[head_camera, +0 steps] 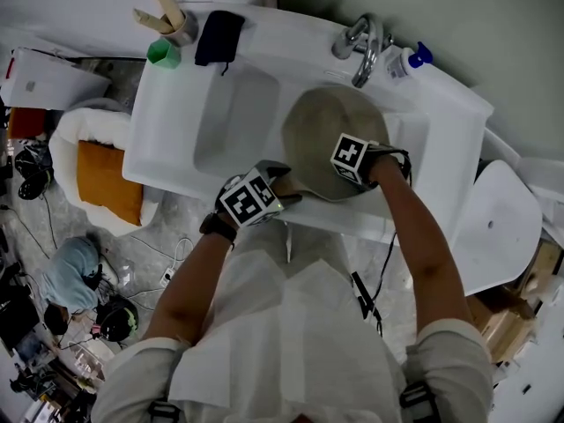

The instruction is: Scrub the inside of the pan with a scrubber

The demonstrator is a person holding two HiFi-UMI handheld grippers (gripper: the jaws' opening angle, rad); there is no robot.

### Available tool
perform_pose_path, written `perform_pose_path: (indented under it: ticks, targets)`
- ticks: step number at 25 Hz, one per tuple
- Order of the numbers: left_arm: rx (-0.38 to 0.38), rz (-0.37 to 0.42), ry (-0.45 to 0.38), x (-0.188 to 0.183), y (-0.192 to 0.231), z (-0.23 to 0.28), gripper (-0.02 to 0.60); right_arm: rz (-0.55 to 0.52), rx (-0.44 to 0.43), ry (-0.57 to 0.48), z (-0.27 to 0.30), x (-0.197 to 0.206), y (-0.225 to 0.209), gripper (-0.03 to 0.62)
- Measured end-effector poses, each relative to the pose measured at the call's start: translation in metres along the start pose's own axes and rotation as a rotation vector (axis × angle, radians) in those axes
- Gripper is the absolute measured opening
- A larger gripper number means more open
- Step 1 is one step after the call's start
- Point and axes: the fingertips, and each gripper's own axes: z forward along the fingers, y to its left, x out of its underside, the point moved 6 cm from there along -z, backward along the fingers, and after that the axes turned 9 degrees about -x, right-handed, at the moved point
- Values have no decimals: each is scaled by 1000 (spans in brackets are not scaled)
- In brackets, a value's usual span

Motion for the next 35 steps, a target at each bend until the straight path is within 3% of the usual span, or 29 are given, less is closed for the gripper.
perform_pose_path:
  ticks: [7,14,21,29,35]
  targets:
    - [-2,-10,-6,-1,1,1,285,16,331,49,-8,-3,-58,15]
    - [-3,-10,1,2,2,2,285,-16,544,-89,-32,-27,-92,15]
    - [5,-6,11,-1,1,1,285,-37,634,-244,-49,-58,-103,15]
    - [3,-3,21,-2,2,1,285,-195,702,-345,-73,-104,-93,15]
    - [5,-5,23,-2,1,2,285,-176,701,-297,-72,-97,-99,15]
